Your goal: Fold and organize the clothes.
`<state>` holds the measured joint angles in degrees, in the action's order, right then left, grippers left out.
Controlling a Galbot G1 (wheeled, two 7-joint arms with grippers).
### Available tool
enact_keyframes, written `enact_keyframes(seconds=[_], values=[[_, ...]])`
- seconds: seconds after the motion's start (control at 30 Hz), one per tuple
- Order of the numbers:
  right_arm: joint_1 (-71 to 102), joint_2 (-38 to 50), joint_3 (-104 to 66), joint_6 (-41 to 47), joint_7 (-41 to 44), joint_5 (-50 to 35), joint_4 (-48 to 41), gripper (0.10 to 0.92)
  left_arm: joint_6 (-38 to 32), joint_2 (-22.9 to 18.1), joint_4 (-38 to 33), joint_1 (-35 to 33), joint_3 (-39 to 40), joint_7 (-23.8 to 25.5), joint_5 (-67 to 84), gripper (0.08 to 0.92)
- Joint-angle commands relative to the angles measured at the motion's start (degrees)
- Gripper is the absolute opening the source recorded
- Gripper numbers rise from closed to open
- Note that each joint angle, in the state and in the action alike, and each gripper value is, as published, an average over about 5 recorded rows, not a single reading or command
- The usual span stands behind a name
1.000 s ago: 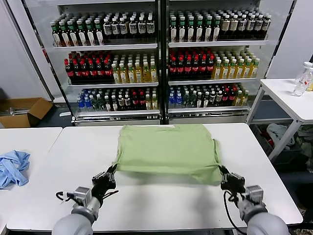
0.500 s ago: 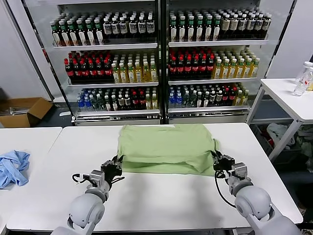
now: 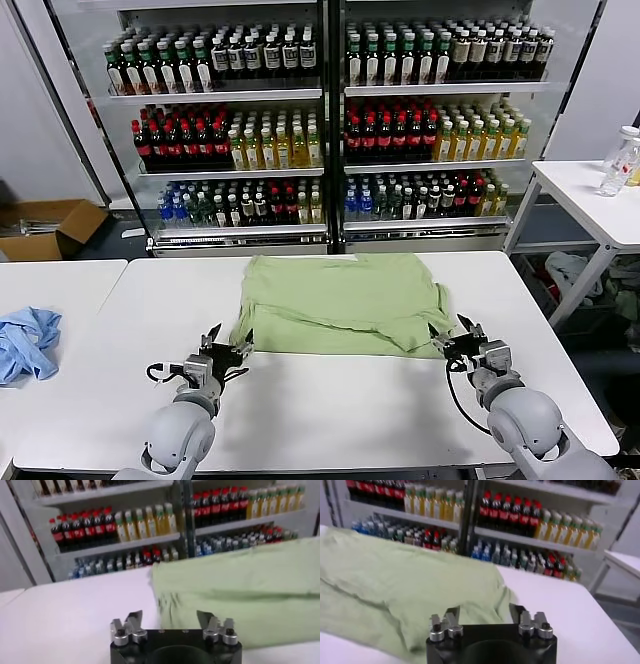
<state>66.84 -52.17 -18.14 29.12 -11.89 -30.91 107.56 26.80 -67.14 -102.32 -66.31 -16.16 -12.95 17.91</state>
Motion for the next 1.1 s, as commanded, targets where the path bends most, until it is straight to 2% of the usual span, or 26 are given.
enact_keyframes(seconds=[0.03,0.17,0.4,0.8,0.93,1.1], values=[[2.1,-0.2,-1.3,2.6,-0.4,-2.7,-2.1,0.803,0.5,-0.1,3.8,0.8,0.0,-0.9,0.4,0.765],[0.2,-1.0,0.4,3.4,-0.9,-4.9,-4.0,0.754,0.6,0.2,4.2,1.3,0.6,-0.8,0.7,0.66],[-1.4,-1.4,1.7,3.3,-0.9,-7.4,-5.3,0.548,1.1,0.4,3.9,1.1,1.0,0.2,2.4,0.452],[2.0,1.3,0.4,1.5,0.1,-7.7,-1.7,0.202,0.8,0.6,1.1,-1.1,-1.2,3.7,8.1,0.119],[7.0,3.6,-1.9,1.6,0.1,-7.8,3.8,0.126,1.5,0.4,-5.8,-6.5,-3.7,3.6,8.2,0.086],[18.2,6.1,-8.4,1.7,0.1,-6.6,12.9,0.12,1.8,0.4,-17.2,-18.9,-7.5,3.1,6.8,0.086]])
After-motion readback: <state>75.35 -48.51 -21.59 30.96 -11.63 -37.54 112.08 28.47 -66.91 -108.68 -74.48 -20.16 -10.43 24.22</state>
